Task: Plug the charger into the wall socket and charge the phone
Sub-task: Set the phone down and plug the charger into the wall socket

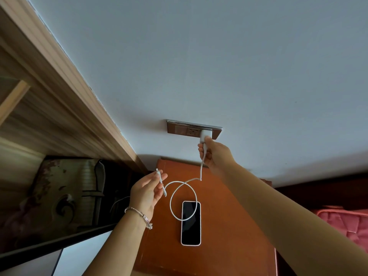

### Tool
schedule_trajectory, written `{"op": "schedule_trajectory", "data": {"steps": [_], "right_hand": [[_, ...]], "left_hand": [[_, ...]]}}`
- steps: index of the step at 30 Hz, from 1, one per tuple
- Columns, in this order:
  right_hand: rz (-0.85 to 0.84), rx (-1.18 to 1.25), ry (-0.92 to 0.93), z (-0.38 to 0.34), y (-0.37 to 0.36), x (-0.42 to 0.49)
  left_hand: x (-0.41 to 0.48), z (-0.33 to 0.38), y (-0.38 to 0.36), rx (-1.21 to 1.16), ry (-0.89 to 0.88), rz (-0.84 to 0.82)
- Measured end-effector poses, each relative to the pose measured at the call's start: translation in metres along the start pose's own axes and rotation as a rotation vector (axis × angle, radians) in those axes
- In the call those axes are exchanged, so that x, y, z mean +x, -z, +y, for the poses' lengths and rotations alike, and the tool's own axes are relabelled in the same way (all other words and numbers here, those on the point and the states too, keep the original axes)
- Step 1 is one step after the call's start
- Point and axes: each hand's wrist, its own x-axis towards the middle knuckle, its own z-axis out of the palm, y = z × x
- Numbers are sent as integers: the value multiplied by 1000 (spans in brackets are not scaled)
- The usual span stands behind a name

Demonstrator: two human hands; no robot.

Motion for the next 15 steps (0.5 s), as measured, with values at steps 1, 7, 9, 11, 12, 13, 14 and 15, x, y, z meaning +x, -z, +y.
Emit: {"op": "schedule_trajectory", "data": {"steps": [1, 7, 9, 11, 12, 13, 14, 15], "right_hand": [[19, 12, 11, 2, -1, 0], [67, -17, 66, 6, -3, 1], [49, -6, 55, 6, -2, -2], [47, -12, 39, 5, 2, -6], [66, -21, 34, 6, 6, -9], [92, -38, 33, 9, 11, -12], [117, -67, 37, 14, 18, -17], [137, -102, 43, 21, 25, -21]], "left_hand": [[0, 0, 0, 4, 3, 4], [3, 1, 2, 47, -9, 3], [-1, -3, 2, 55, -8, 3], [-8, -9, 1, 57, 7, -3], [-12, -13, 1, 51, 17, -7], [-16, -17, 0, 43, 29, -10], [-19, -21, 0, 33, 43, -9], [-23, -24, -1, 21, 56, -6]]}}
